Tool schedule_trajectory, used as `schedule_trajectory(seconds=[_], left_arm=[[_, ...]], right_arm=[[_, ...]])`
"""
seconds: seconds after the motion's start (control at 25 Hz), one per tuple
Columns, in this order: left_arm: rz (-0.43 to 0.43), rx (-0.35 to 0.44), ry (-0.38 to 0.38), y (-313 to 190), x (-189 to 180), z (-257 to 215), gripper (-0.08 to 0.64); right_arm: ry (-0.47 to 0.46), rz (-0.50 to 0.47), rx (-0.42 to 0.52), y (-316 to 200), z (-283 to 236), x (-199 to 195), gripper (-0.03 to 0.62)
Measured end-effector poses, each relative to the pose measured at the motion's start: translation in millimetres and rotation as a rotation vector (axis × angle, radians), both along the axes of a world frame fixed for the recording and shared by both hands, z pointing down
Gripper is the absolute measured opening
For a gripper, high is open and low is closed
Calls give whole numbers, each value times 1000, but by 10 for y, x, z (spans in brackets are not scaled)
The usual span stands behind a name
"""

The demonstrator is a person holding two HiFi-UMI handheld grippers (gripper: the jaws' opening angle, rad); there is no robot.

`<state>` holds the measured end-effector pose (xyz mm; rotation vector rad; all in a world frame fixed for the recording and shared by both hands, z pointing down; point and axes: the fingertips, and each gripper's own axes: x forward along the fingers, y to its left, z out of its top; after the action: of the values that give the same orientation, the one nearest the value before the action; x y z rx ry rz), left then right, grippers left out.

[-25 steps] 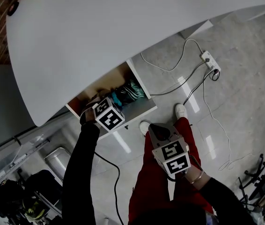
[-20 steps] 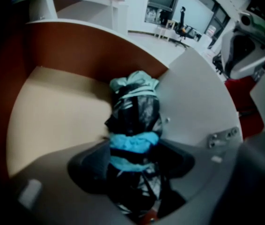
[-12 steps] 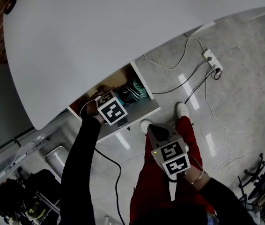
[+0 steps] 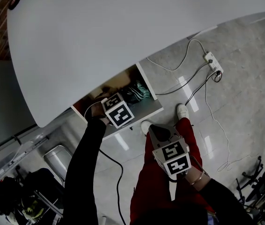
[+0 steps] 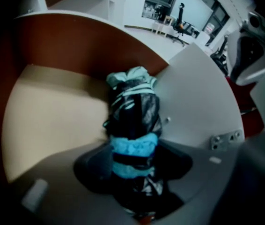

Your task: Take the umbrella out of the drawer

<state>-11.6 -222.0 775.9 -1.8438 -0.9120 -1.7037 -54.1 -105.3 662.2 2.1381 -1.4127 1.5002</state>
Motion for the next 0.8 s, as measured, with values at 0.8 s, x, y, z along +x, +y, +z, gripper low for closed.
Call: schedule_trajectory(seconds=[0.8], left_arm=[[-113, 79, 335, -85, -25, -1030, 236]], right_arm=[[81, -20, 27, 1, -509, 46, -2]])
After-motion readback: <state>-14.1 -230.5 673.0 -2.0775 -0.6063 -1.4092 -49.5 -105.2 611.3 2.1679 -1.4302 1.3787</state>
